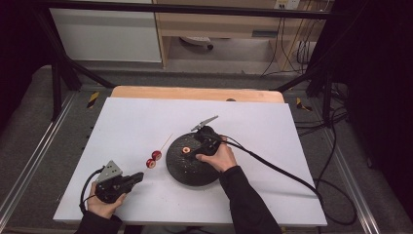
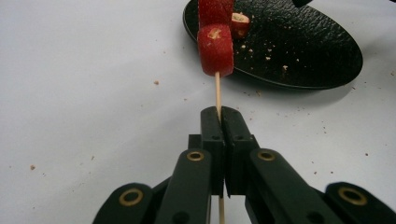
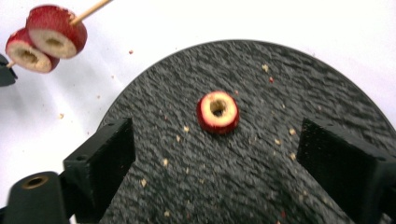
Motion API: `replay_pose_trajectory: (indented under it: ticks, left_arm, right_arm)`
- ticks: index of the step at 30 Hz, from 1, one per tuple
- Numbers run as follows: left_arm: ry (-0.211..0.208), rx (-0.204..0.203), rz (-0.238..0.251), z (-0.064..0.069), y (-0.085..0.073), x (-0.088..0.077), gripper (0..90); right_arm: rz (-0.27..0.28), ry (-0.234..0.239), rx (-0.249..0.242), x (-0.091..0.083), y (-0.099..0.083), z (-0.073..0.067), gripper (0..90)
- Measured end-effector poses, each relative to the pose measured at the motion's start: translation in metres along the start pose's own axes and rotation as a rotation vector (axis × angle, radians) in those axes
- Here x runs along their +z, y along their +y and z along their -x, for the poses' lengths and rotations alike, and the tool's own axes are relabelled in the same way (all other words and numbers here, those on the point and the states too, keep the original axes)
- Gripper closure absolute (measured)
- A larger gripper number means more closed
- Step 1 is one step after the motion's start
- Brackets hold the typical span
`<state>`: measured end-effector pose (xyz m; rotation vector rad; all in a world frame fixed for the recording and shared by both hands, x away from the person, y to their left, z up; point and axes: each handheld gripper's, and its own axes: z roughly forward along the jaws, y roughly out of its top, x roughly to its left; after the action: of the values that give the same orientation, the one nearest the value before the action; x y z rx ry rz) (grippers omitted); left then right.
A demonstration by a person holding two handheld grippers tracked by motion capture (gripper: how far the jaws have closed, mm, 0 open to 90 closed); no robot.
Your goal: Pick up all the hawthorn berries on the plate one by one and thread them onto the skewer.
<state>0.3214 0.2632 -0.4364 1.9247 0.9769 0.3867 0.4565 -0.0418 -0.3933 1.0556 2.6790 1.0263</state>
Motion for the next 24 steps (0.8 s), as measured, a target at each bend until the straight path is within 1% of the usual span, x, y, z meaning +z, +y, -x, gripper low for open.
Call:
replay_pose_trajectory:
  ticks: [5, 7, 10, 12, 15, 21, 22, 23, 24]
  left_arm:
    - [0.001, 0.0, 0.002, 0.0, 0.0, 0.0, 88.3]
    - [0.001, 0.002, 0.0, 0.0, 0.0, 0.0, 88.3]
    - [0.002, 0.004, 0.0, 0.0, 0.0, 0.0, 88.3]
    - [0.002, 0.004, 0.0, 0.0, 0.0, 0.0, 88.3]
    - [0.002, 0.004, -0.001, 0.001, 0.0, 0.0, 88.3]
    - [0.002, 0.004, -0.002, 0.001, 0.0, 0.001, 88.3]
    - [0.002, 0.004, -0.002, 0.001, 0.0, 0.001, 88.3]
    - [0.001, 0.004, -0.003, 0.001, 0.0, 0.001, 88.3]
    - [0.001, 0.003, -0.004, 0.001, 0.0, 0.001, 88.3]
  right_arm:
    - [-0.053, -0.002, -0.019, 0.01, 0.011, -0.002, 16.6]
    - [-0.073, -0.015, -0.034, 0.015, 0.015, -0.002, 18.6]
    - [-0.092, -0.012, -0.038, 0.022, 0.019, -0.001, 23.8]
    - [-0.114, -0.021, -0.043, 0.027, 0.021, 0.0, 27.5]
    - [-0.14, -0.012, -0.059, 0.033, 0.024, 0.002, 33.5]
    - [-0.169, 0.0, -0.041, 0.039, 0.025, 0.008, 43.1]
    - [-0.176, -0.005, -0.053, 0.039, 0.025, 0.01, 44.1]
    - [-0.178, 0.002, -0.05, 0.04, 0.025, 0.01, 45.2]
    - [-0.175, 0.012, -0.036, 0.041, 0.025, 0.01, 46.4]
